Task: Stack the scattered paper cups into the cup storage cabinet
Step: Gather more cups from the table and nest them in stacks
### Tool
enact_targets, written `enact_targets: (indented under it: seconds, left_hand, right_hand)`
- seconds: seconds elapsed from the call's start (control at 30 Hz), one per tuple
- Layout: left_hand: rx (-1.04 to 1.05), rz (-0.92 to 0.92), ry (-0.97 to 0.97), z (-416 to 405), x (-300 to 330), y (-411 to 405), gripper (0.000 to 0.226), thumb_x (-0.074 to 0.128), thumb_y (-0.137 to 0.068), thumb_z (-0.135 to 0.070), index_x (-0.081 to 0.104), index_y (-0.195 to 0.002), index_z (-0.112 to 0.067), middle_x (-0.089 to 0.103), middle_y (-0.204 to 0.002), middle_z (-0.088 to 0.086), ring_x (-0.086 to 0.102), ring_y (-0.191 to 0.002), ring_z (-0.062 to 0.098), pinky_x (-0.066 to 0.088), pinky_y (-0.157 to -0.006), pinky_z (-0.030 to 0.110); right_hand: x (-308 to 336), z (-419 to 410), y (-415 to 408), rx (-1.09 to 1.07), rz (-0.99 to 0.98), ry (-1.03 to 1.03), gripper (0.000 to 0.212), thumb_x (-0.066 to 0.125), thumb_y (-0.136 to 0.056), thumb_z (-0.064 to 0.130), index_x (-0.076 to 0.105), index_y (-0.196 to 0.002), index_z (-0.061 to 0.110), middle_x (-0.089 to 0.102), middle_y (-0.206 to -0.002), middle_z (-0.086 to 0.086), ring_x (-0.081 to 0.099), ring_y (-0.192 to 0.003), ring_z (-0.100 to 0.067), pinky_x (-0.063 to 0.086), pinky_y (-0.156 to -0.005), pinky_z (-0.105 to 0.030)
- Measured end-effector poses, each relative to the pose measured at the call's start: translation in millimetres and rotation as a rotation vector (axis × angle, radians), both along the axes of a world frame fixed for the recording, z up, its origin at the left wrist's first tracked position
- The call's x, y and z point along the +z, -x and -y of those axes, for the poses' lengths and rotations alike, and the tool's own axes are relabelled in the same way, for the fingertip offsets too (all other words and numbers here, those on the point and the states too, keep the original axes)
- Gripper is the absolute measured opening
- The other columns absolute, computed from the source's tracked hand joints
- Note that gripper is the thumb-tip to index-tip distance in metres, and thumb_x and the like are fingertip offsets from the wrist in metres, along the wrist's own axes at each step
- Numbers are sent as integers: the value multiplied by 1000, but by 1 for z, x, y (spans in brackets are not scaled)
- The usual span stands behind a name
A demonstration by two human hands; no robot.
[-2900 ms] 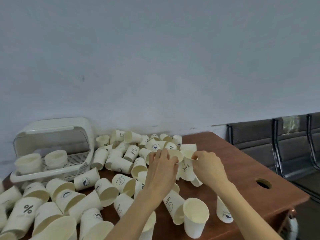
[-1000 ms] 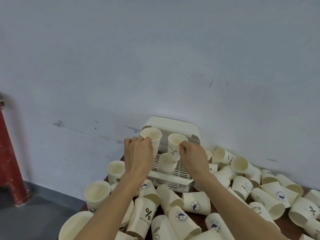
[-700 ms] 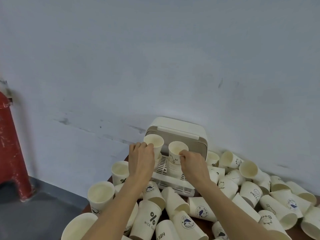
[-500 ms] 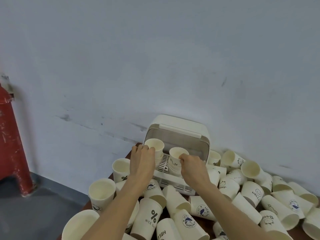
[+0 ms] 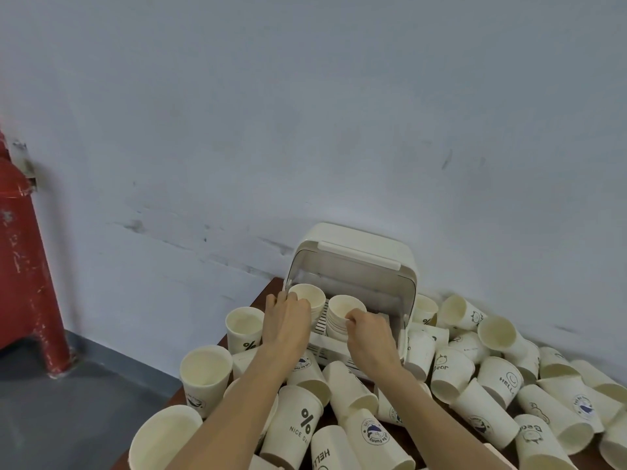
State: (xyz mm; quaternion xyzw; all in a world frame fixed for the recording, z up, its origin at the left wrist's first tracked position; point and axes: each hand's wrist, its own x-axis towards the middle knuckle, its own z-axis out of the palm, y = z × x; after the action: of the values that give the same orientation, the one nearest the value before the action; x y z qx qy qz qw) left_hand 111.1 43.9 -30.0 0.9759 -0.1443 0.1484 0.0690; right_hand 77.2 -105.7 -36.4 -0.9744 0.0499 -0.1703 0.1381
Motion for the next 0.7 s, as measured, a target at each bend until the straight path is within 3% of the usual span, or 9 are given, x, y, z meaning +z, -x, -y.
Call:
enact_targets:
  seconds: [0.13,0.3,0.43,0.6,0.7]
  left_hand:
    - [24,-24,-9,2,-1,5,33,48,-90,-13,52,-123,-13,56,-121,8,47,-112,26,31,-97,39]
    - [27,24,37,9,1,21,53,50,-90,-20,34,-140,-9,53,-128,10,47,-116,28,31,-97,40]
    - [-47,62,74,15,10,50,48,47,-89,-19,37,-136,-14,53,-126,7,46,-117,26,30,-96,38]
    - [-147,88,189,23,20,94,41,45,-92,-22,45,-132,-19,53,-124,3,46,-116,23,30,-98,37]
    - [-211,112,255,25,26,126,37,44,-93,-24,48,-130,-21,52,-123,1,45,-116,21,30,-100,37]
  right_hand:
    - [1,-1,2,-25,-37,34,25,40,-98,16,64,-104,10,67,-101,-10,60,-91,-29,50,-71,-38]
    - [4,-5,16,8,-45,64,39,44,-90,7,45,-128,15,63,-102,-10,58,-87,-29,43,-63,-35]
    - [12,-8,39,60,-1,40,43,42,-92,13,38,-135,16,61,-107,-5,57,-94,-26,46,-68,-36]
    - [36,-6,86,95,34,13,25,41,-94,19,49,-118,17,61,-98,-1,53,-84,-20,43,-66,-33]
    - [51,3,123,77,78,-21,27,42,-96,23,51,-121,20,63,-98,1,58,-88,-19,45,-71,-32]
